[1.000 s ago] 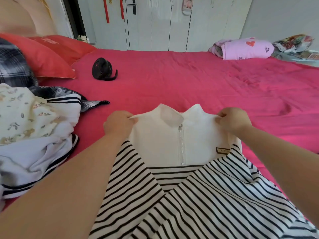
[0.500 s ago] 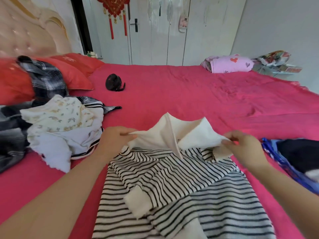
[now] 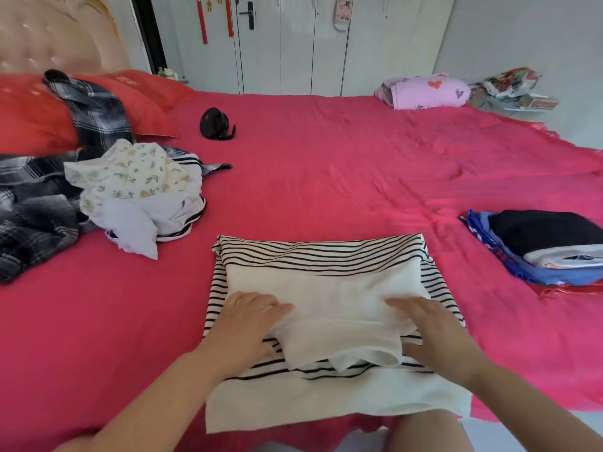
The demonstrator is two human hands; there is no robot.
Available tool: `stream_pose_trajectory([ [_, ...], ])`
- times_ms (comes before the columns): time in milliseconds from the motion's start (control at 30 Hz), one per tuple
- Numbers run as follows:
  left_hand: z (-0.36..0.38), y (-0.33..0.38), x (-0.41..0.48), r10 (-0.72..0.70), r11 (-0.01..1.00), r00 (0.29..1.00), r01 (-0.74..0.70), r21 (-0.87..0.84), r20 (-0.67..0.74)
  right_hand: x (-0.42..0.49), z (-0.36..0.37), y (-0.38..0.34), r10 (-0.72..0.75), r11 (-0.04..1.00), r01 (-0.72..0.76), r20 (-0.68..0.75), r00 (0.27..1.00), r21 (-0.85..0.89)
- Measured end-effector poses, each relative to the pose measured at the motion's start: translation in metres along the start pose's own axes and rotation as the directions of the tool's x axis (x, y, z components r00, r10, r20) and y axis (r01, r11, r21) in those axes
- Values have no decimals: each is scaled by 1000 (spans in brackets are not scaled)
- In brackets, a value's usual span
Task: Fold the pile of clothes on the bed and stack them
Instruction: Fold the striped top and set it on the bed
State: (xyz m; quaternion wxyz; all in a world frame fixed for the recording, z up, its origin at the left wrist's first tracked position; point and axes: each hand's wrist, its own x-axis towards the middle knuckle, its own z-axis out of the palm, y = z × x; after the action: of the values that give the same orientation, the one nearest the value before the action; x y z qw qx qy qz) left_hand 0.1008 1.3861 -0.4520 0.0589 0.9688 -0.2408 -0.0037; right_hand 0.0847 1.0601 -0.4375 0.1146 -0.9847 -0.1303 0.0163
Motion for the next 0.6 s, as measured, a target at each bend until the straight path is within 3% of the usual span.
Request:
stream_pose_trajectory([
  [100, 6, 19, 6, 28, 998, 999, -27, 62, -24, 2, 8, -9, -57, 991, 66, 77, 995, -117],
  [200, 8, 27, 7, 6, 999, 999, -4, 39, -46, 1, 8, -12, -58, 996, 56, -42, 997, -63],
  [333, -9, 33, 5, 63, 983, 987, -88, -164, -147, -2, -14, -7, -74, 990, 102, -254, 964, 100],
  [400, -13, 31, 2, 106, 967, 993, -115, -226, -53, -6, -28, 1, -118, 982, 141, -172, 978, 129],
  [467, -10, 26, -1, 125, 974, 970, -79, -213, 209, -6, -35, 11, -109, 993, 102, 131, 985, 62],
  [500, -8, 23, 0, 113, 979, 954, -59, -195, 277, -4, -33, 17, -62, 998, 57, 214, 975, 30],
  [533, -7, 19, 2, 83, 979, 963, -31, -200, 257, -1, -32, 21, -10, 1000, 8, 215, 976, 10],
  [600, -8, 12, 8, -59, 963, 997, 71, -259, 52, 8, -30, 19, 104, 994, -105, 38, 994, 43],
])
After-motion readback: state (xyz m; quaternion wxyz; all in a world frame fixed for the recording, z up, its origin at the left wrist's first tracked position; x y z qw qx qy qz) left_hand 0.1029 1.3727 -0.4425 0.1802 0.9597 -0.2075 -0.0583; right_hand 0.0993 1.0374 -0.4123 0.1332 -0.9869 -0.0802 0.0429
